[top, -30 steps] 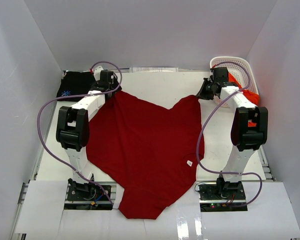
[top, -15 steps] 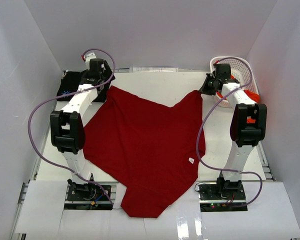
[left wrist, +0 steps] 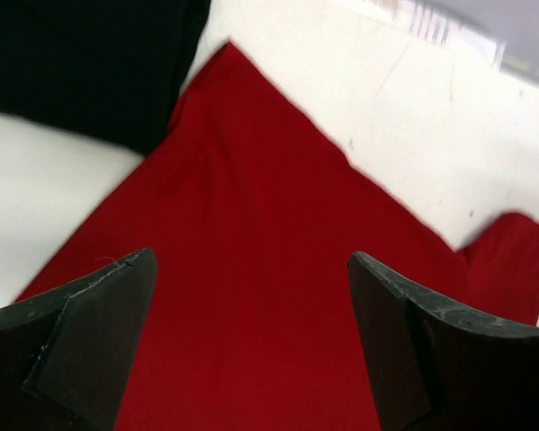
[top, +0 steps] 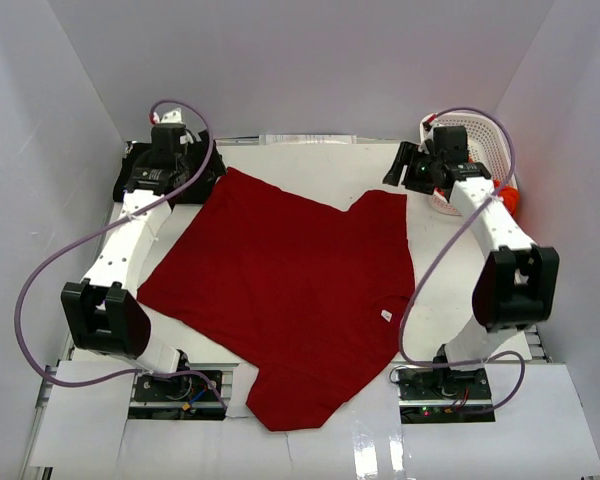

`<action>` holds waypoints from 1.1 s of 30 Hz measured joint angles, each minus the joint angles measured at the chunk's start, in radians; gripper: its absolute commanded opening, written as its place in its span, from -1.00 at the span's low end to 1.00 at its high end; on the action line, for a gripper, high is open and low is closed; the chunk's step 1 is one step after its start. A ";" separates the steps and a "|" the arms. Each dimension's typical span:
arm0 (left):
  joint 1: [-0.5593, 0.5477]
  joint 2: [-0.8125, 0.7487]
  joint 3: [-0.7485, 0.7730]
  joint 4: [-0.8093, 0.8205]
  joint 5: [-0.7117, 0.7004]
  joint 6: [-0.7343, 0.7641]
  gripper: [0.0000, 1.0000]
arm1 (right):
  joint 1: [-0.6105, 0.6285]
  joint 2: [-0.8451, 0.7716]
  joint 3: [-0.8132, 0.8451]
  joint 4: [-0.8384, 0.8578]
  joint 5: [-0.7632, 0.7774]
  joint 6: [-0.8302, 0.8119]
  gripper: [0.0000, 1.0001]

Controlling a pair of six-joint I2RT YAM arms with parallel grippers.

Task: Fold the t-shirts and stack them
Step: Flatten out the tshirt

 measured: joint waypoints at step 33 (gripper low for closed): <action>-0.008 0.173 -0.361 -0.021 0.000 -0.008 0.62 | 0.316 -0.173 -0.496 -0.120 0.152 0.026 -0.32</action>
